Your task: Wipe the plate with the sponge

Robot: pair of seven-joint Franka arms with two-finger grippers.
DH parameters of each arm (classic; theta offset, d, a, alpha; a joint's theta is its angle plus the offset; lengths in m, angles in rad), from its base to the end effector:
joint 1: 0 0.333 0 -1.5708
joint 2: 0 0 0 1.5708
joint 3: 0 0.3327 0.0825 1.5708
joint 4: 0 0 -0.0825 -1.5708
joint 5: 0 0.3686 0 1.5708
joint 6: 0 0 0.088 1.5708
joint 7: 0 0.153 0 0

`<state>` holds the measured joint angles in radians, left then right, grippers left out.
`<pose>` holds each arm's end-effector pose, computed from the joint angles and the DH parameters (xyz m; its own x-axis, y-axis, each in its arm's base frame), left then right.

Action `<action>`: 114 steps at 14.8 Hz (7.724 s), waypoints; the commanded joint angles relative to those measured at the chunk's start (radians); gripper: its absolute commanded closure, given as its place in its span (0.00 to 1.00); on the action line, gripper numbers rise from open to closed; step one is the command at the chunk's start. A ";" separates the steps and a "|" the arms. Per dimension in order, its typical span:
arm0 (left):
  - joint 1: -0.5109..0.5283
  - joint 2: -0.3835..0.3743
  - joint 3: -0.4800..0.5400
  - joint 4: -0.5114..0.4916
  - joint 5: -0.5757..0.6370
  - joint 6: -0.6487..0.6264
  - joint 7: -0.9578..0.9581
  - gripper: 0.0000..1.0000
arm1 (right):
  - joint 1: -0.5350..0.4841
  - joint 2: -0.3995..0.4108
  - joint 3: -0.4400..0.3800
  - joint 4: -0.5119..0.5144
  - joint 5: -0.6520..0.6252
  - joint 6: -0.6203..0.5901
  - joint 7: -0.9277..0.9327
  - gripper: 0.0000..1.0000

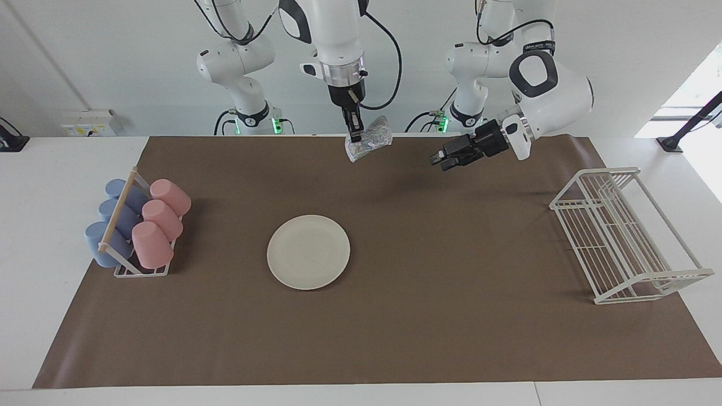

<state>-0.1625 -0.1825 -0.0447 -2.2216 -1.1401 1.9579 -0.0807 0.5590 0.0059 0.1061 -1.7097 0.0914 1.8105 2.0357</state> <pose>0.4599 -0.1982 0.4782 0.9207 0.1937 -0.3389 0.3901 -0.4851 0.7826 0.4361 0.3567 0.5502 0.1829 -0.9754 -0.1233 -0.9829 -0.1789 -0.0431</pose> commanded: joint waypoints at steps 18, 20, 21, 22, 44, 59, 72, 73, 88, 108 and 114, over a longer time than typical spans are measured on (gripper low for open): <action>-0.203 -0.075 0.016 -0.067 -0.145 -0.010 0.320 0.05 | 0.036 0.037 0.003 0.002 -0.087 0.049 0.075 1.00; -0.204 -0.077 0.016 -0.069 -0.144 -0.004 0.322 0.19 | 0.036 0.037 0.003 0.002 -0.087 0.049 0.075 1.00; -0.204 -0.077 0.016 -0.069 -0.144 -0.004 0.320 0.44 | 0.036 0.037 0.003 0.002 -0.087 0.049 0.075 1.00; -0.206 -0.077 0.014 -0.069 -0.144 0.002 0.312 0.67 | 0.036 0.037 0.003 0.002 -0.087 0.049 0.075 1.00; -0.198 -0.054 0.019 -0.029 0.106 0.050 0.078 1.00 | -0.324 -0.110 -0.006 -0.038 -0.071 -0.155 -1.004 0.00; -0.180 0.083 0.023 0.267 1.192 -0.204 -0.361 1.00 | -0.587 -0.017 -0.070 0.100 -0.068 -0.259 -1.971 0.00; -0.200 0.238 0.016 0.353 2.026 -0.454 -0.412 1.00 | -0.495 0.005 -0.240 0.168 -0.071 -0.359 -2.109 0.00; -0.195 0.250 0.017 0.361 2.066 -0.458 -0.412 1.00 | -0.495 0.005 -0.238 0.167 -0.071 -0.356 -2.106 0.00; -0.080 0.563 0.023 0.448 2.283 -0.432 -0.557 1.00 | -0.508 -0.004 -0.238 0.148 -0.084 -0.309 -2.105 0.00; -0.040 0.560 0.025 0.428 2.264 -0.343 -0.564 0.00 | -0.498 -0.003 -0.233 0.154 -0.087 -0.290 -2.100 0.00; -0.042 0.546 0.019 0.462 2.260 -0.338 -0.535 0.00 | -0.496 -0.001 -0.232 0.157 -0.087 -0.290 -2.100 0.00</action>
<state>-0.2137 0.3865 -0.0182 -1.7702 1.1283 1.5988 -0.6298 0.0605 0.0120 -0.1275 -1.5469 0.0188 1.5053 -0.0481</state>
